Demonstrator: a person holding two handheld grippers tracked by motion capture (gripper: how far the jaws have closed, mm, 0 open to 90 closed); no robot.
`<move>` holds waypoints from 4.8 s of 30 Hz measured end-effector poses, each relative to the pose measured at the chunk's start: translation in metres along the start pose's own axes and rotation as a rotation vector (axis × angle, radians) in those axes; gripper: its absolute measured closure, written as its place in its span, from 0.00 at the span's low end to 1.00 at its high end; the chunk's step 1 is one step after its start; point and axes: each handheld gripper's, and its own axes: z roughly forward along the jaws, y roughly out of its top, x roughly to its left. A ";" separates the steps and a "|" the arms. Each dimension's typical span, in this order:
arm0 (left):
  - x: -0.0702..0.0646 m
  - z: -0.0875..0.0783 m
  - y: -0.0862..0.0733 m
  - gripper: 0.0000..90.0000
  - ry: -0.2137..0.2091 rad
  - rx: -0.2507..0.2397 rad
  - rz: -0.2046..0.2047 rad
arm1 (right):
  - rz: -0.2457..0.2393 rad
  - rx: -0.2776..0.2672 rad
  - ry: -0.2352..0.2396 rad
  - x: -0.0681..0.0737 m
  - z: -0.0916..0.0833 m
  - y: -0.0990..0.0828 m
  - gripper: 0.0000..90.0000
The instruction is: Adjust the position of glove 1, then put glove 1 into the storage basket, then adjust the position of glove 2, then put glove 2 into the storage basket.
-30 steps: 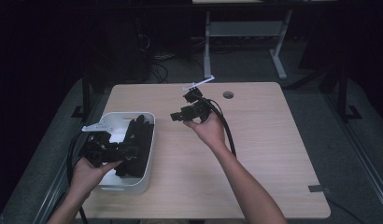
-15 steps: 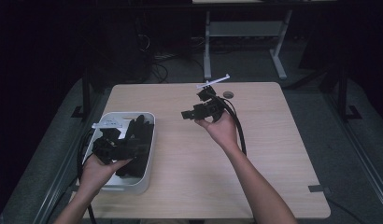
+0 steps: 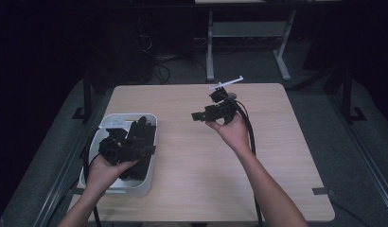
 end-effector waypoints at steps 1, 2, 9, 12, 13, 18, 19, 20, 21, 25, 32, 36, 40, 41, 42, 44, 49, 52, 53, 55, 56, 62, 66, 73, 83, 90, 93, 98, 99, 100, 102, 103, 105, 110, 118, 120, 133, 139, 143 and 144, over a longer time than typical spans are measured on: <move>-0.002 0.001 0.001 0.39 -0.007 -0.002 0.000 | -0.007 -0.004 -0.007 -0.002 -0.003 -0.001 0.35; -0.002 0.001 0.001 0.39 -0.007 -0.002 0.000 | -0.007 -0.004 -0.007 -0.002 -0.003 -0.001 0.35; -0.007 0.004 0.006 0.35 -0.021 -0.008 0.013 | 0.012 -0.007 -0.025 -0.011 -0.016 -0.007 0.34; -0.008 0.005 0.007 0.33 -0.024 -0.010 0.012 | 0.015 -0.010 -0.030 -0.013 -0.018 -0.009 0.32; -0.009 0.005 0.008 0.32 -0.025 -0.011 0.015 | 0.024 -0.012 -0.033 -0.015 -0.021 -0.010 0.32; -0.011 0.007 0.010 0.31 -0.025 -0.011 0.017 | 0.023 -0.014 -0.041 -0.019 -0.027 -0.014 0.32; -0.011 0.007 0.010 0.31 -0.026 -0.011 0.020 | 0.025 -0.014 -0.047 -0.020 -0.029 -0.016 0.32; -0.012 0.008 0.010 0.31 -0.027 -0.011 0.021 | 0.028 -0.013 -0.046 -0.021 -0.030 -0.017 0.32; -0.013 0.008 0.010 0.31 -0.028 -0.010 0.019 | 0.036 -0.009 -0.052 -0.024 -0.032 -0.021 0.32; -0.015 0.009 0.011 0.31 -0.030 -0.008 0.030 | 0.051 -0.011 -0.056 -0.031 -0.037 -0.028 0.32; -0.018 0.013 0.013 0.30 -0.033 -0.001 0.039 | 0.066 -0.022 -0.061 -0.038 -0.046 -0.039 0.32; -0.022 0.016 0.015 0.30 -0.040 0.002 0.045 | 0.081 -0.008 -0.066 -0.042 -0.050 -0.045 0.32; -0.023 0.019 0.017 0.30 -0.046 0.002 0.048 | 0.089 -0.018 -0.068 -0.047 -0.053 -0.050 0.32; -0.024 0.020 0.018 0.30 -0.047 0.004 0.048 | 0.098 -0.015 -0.071 -0.048 -0.055 -0.053 0.32; -0.024 0.020 0.018 0.30 -0.047 0.004 0.048 | 0.098 -0.015 -0.071 -0.048 -0.055 -0.053 0.32; -0.025 0.021 0.018 0.30 -0.048 0.005 0.056 | 0.105 -0.014 -0.075 -0.051 -0.056 -0.057 0.32; -0.026 0.022 0.018 0.29 -0.050 0.004 0.059 | 0.115 -0.014 -0.080 -0.056 -0.060 -0.065 0.32; -0.028 0.023 0.018 0.29 -0.051 0.007 0.058 | 0.125 -0.010 -0.084 -0.059 -0.063 -0.069 0.32; -0.027 0.024 0.019 0.29 -0.053 0.004 0.054 | 0.126 -0.013 -0.087 -0.061 -0.064 -0.071 0.32; -0.028 0.025 0.020 0.29 -0.054 0.005 0.053 | 0.129 -0.016 -0.088 -0.064 -0.066 -0.074 0.32; -0.028 0.026 0.020 0.29 -0.054 0.003 0.054 | 0.134 -0.013 -0.091 -0.065 -0.067 -0.076 0.32; -0.032 0.032 0.021 0.28 -0.061 0.013 0.064 | 0.163 -0.020 -0.103 -0.074 -0.074 -0.087 0.32; -0.036 0.035 0.022 0.28 -0.065 0.015 0.063 | 0.173 -0.023 -0.107 -0.079 -0.076 -0.094 0.32; -0.041 0.040 0.024 0.28 -0.061 0.014 0.078 | 0.189 -0.025 -0.110 -0.085 -0.081 -0.104 0.32; -0.048 0.049 0.026 0.28 -0.079 0.018 0.087 | 0.206 -0.022 -0.112 -0.091 -0.083 -0.116 0.32; -0.051 0.051 0.027 0.28 -0.084 0.023 0.091 | 0.215 -0.018 -0.113 -0.094 -0.087 -0.127 0.32; -0.054 0.053 0.027 0.28 -0.092 0.020 0.094 | 0.221 -0.022 -0.118 -0.096 -0.090 -0.132 0.32; -0.057 0.058 0.028 0.28 -0.098 0.024 0.097 | 0.231 -0.027 -0.126 -0.101 -0.096 -0.139 0.32; -0.057 0.059 0.028 0.28 -0.099 0.027 0.097 | 0.233 -0.029 -0.128 -0.101 -0.097 -0.140 0.32; -0.058 0.060 0.027 0.28 -0.100 0.026 0.094 | 0.238 -0.028 -0.128 -0.102 -0.097 -0.141 0.32; -0.059 0.062 0.027 0.28 -0.102 0.030 0.102 | 0.236 -0.031 -0.130 -0.103 -0.098 -0.143 0.32; -0.060 0.063 0.027 0.28 -0.104 0.032 0.102 | 0.242 -0.028 -0.131 -0.103 -0.099 -0.144 0.32; -0.062 0.065 0.026 0.28 -0.106 0.028 0.098 | 0.243 -0.027 -0.134 -0.104 -0.099 -0.146 0.32; -0.063 0.069 0.025 0.28 -0.108 0.034 0.104 | 0.244 -0.031 -0.135 -0.105 -0.101 -0.151 0.32; -0.070 0.078 0.022 0.27 -0.118 0.037 0.103 | 0.259 -0.036 -0.140 -0.108 -0.105 -0.166 0.32; -0.071 0.081 0.020 0.28 -0.122 0.042 0.106 | 0.260 -0.034 -0.140 -0.109 -0.106 -0.169 0.32; -0.081 0.097 0.012 0.27 -0.139 0.058 0.116 | 0.273 -0.042 -0.151 -0.113 -0.114 -0.191 0.31; -0.082 0.103 0.007 0.27 -0.146 0.059 0.111 | 0.260 -0.042 -0.165 -0.114 -0.118 -0.201 0.31; -0.083 0.106 0.002 0.27 -0.150 0.057 0.104 | 0.254 -0.044 -0.169 -0.113 -0.119 -0.206 0.31; -0.083 0.106 0.002 0.27 -0.149 0.058 0.103 | 0.254 -0.043 -0.172 -0.112 -0.119 -0.207 0.31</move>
